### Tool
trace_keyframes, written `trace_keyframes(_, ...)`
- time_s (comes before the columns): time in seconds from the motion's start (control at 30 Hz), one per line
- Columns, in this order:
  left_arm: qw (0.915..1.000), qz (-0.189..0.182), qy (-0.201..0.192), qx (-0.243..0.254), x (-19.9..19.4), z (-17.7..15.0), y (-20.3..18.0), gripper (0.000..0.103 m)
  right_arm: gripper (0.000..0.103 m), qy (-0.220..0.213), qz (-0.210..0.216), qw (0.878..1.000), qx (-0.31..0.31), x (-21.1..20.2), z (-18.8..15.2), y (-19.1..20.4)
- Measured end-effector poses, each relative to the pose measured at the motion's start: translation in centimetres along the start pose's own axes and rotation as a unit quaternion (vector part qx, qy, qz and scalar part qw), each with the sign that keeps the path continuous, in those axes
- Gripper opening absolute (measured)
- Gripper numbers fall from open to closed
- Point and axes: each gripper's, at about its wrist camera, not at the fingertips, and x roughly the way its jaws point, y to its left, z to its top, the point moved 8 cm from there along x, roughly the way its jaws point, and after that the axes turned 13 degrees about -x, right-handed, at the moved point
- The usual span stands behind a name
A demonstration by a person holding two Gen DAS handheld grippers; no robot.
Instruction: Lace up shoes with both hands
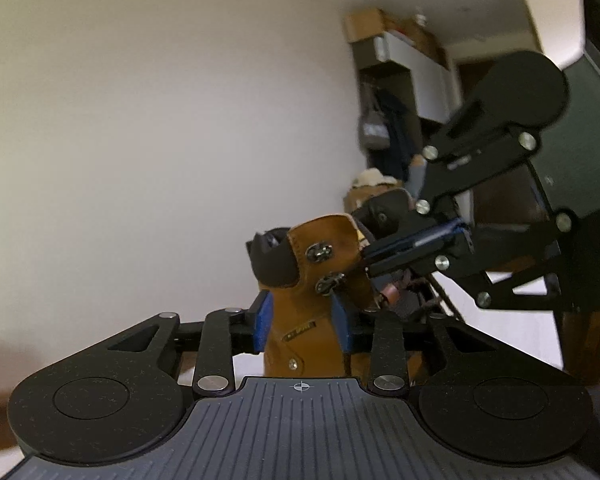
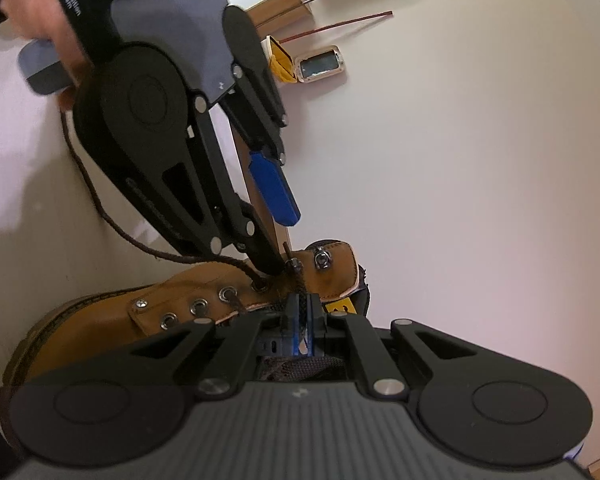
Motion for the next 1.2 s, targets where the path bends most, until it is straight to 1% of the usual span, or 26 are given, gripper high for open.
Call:
trace_keyframes(0.1,0.9965,0.004,-0.002,0.084,-0.3,0.1,-1.7,0.034,0.004,0.0,-0.001,1.0,-0.003,-0.1,0.1,0.0)
trace_keyframes(0.13,0.995,0.006,0.001,0.1,-0.2,0.0,-2.1,0.034,0.004,-0.001,-0.001,1.0,-0.004,-0.1,0.1,0.0)
trace_keyframes(0.2,0.9908,0.01,0.007,0.135,-0.1,-0.1,-2.9,0.026,0.004,-0.001,-0.001,1.0,-0.004,-0.2,0.1,-0.1)
trace_keyframes(0.23,0.987,0.013,0.013,0.16,0.0,-0.2,-3.5,0.025,0.004,-0.001,-0.001,1.0,-0.004,-0.2,0.1,-0.1)
trace_keyframes(0.27,0.9864,0.013,0.014,0.163,0.1,-0.2,-3.6,0.021,0.004,-0.001,-0.001,1.0,-0.003,-0.2,0.1,-0.2)
trace_keyframes(0.3,0.9835,0.019,0.017,0.179,0.2,-0.3,-3.9,0.02,0.004,-0.002,-0.001,1.0,-0.003,-0.2,0.1,-0.2)
trace_keyframes(0.37,0.9766,0.029,0.024,0.212,0.3,-0.6,-4.4,0.02,0.004,-0.002,-0.001,1.0,-0.003,-0.2,0.0,-0.3)
trace_keyframes(0.47,0.971,0.036,0.03,0.234,0.4,-0.7,-4.6,0.02,0.004,-0.003,-0.001,1.0,-0.004,-0.3,0.1,-0.4)
trace_keyframes(0.6,0.9613,0.047,0.042,0.268,0.8,-1.2,-4.7,0.019,0.004,-0.005,-0.002,1.0,-0.005,-0.5,0.2,-0.5)
trace_keyframes(0.63,0.9602,0.048,0.044,0.272,0.9,-1.3,-4.8,0.018,0.004,-0.005,-0.002,1.0,-0.005,-0.5,0.3,-0.5)
trace_keyframes(0.67,0.9592,0.049,0.045,0.275,1.0,-1.4,-4.8,0.01,0.004,-0.005,-0.002,1.0,-0.005,-0.5,0.3,-0.6)
trace_keyframes(0.73,0.9581,0.052,0.044,0.278,1.1,-1.4,-5.0,0.008,0.004,-0.006,-0.002,1.0,-0.005,-0.6,0.4,-0.7)
trace_keyframes(0.77,0.9571,0.055,0.044,0.281,1.2,-1.4,-5.0,0.004,0.004,-0.006,-0.002,1.0,-0.006,-0.6,0.4,-0.8)
trace_keyframes(0.8,0.9564,0.059,0.043,0.283,1.3,-1.5,-5.1,0.002,0.004,-0.006,-0.002,1.0,-0.006,-0.6,0.4,-0.8)
trace_keyframes(0.87,0.9569,0.069,0.046,0.278,1.4,-1.5,-5.0,0.002,0.004,-0.007,-0.002,1.0,-0.005,-0.7,0.4,-0.9)
trace_keyframes(0.93,0.9599,0.086,0.051,0.262,1.5,-1.7,-4.7,0.002,0.004,-0.009,-0.001,1.0,-0.003,-0.8,0.4,-1.1)
trace_keyframes(1.0,0.9634,0.091,0.051,0.247,1.2,-1.8,-4.4,0.002,0.008,-0.018,0.0,1.0,0.004,-1.3,0.2,-1.1)
trace_keyframes(1.03,0.9657,0.105,0.055,0.231,0.8,-2.1,-3.7,0.002,0.01,-0.021,0.0,1.0,0.009,-1.6,0.0,-1.1)
trace_keyframes(1.07,0.9676,0.119,0.059,0.215,0.4,-2.4,-3.0,0.002,0.015,-0.024,-0.001,1.0,0.014,-2.0,-0.3,-1.1)
trace_keyframes(1.1,0.9688,0.133,0.063,0.199,0.0,-2.7,-2.2,0.002,0.016,-0.027,-0.002,0.999,0.019,-2.3,-0.6,-1.1)
trace_keyframes(1.13,0.9685,0.148,0.072,0.187,-0.3,-3.1,-1.4,0.002,0.016,-0.029,-0.003,0.999,0.026,-2.6,-1.0,-1.0)
trace_keyframes(1.2,0.9665,0.166,0.086,0.176,-0.8,-3.9,-0.2,0.002,0.016,-0.033,-0.007,0.999,0.042,-3.2,-1.9,-0.9)
